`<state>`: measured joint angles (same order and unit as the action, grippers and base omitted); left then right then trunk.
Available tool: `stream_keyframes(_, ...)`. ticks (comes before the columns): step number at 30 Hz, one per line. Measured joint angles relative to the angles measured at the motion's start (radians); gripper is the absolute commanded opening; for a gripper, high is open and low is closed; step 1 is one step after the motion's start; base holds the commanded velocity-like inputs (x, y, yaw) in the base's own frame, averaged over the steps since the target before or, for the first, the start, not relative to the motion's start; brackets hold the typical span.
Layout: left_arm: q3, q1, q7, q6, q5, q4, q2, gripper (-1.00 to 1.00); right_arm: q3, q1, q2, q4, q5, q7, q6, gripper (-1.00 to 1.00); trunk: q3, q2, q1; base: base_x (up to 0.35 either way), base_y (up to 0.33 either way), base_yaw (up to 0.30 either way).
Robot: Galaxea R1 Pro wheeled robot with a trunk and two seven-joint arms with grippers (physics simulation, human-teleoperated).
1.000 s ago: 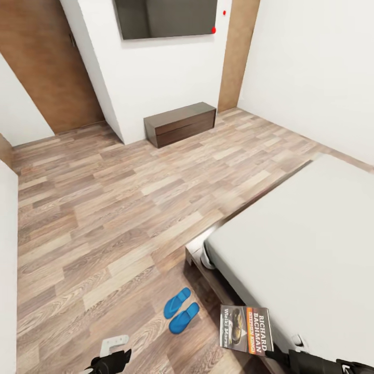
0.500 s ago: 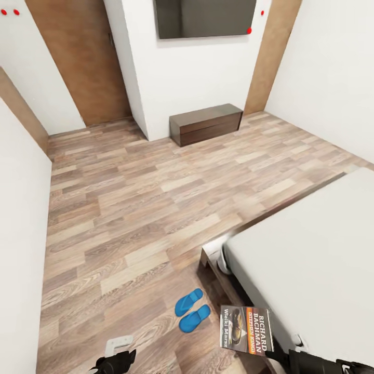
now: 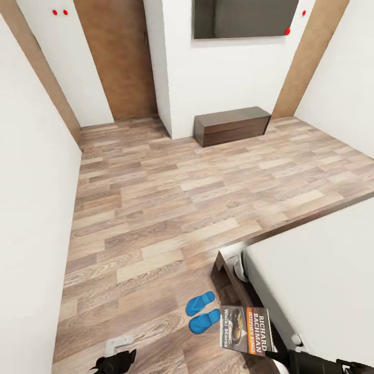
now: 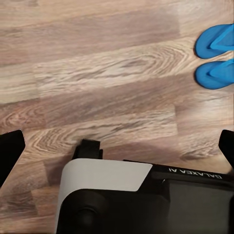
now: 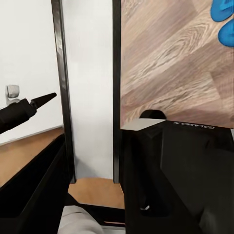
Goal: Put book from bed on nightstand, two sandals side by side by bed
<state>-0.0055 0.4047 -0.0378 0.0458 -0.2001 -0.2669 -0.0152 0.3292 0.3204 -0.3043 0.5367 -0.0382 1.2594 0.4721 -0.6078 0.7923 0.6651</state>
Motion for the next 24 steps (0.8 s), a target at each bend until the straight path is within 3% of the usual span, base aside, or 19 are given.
stream_keyframes(24,0.000,0.000,-0.001,0.000,0.000,0.000,0.000,1.00,0.000,0.000,0.000,-0.002,-0.002,-0.001,-0.001,-1.00,0.000,0.000,0.000,-0.012,0.021,0.296)
